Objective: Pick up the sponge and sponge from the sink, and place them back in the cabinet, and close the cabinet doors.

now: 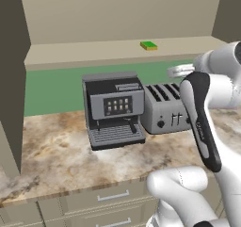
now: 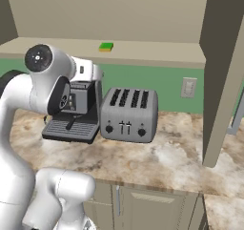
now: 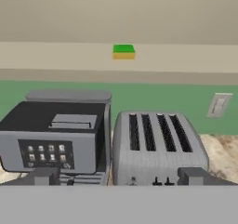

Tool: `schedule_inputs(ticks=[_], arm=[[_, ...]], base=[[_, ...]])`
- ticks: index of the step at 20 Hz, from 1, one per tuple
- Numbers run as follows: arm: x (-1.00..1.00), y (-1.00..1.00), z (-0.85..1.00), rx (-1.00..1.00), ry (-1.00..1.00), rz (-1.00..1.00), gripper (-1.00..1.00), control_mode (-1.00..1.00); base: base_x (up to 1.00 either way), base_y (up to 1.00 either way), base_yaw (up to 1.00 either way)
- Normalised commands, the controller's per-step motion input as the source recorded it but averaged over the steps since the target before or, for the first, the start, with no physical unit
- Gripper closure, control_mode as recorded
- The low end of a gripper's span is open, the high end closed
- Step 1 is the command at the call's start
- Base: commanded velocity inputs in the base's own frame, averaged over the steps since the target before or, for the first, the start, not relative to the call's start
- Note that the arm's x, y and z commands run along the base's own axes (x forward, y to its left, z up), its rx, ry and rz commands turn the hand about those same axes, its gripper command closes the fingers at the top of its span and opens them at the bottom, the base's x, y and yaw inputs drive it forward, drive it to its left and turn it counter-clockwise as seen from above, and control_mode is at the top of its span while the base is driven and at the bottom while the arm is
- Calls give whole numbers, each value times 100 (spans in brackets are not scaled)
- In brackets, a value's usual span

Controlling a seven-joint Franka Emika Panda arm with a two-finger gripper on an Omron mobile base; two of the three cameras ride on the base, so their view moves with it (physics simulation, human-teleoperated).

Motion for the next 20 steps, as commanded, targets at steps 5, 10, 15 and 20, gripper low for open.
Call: schedule_inputs(ticks=[5, 10, 15, 20], arm=[[-44, 0, 7, 0, 15, 0, -100, -100], [-43, 0, 4, 0, 15, 0, -100, -100], [-44, 0, 3, 0, 13, 0, -100, -100], [-43, 0, 0, 0, 6, 0, -100, -100]], base=[[0, 0, 0], [0, 0, 0], [0, 0, 0], [0, 0, 0]])
